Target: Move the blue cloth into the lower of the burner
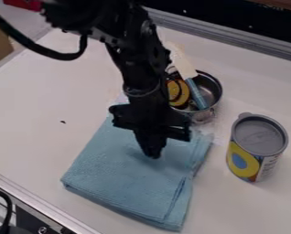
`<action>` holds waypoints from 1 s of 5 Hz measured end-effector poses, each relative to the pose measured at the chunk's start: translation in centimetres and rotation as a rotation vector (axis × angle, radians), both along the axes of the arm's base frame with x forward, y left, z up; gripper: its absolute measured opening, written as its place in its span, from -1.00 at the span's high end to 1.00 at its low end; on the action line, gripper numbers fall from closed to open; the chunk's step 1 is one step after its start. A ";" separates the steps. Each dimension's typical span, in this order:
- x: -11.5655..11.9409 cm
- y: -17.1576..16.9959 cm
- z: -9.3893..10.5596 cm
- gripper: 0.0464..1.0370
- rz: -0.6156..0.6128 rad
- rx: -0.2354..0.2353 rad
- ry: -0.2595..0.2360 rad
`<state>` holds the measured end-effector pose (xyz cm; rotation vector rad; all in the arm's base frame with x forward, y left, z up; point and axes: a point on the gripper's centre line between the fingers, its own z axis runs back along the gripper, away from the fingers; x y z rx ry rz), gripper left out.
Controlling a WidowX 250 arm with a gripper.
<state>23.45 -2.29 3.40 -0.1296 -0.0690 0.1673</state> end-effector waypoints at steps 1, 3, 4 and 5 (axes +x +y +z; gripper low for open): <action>0.0 0.6 1.0 0.70 -0.002 0.002 -0.007; 1.2 3.0 2.5 -0.41 0.052 -0.003 -0.020; 3.7 5.5 2.1 -0.87 0.111 0.048 -0.039; 5.8 7.2 2.2 -0.92 0.123 0.085 -0.065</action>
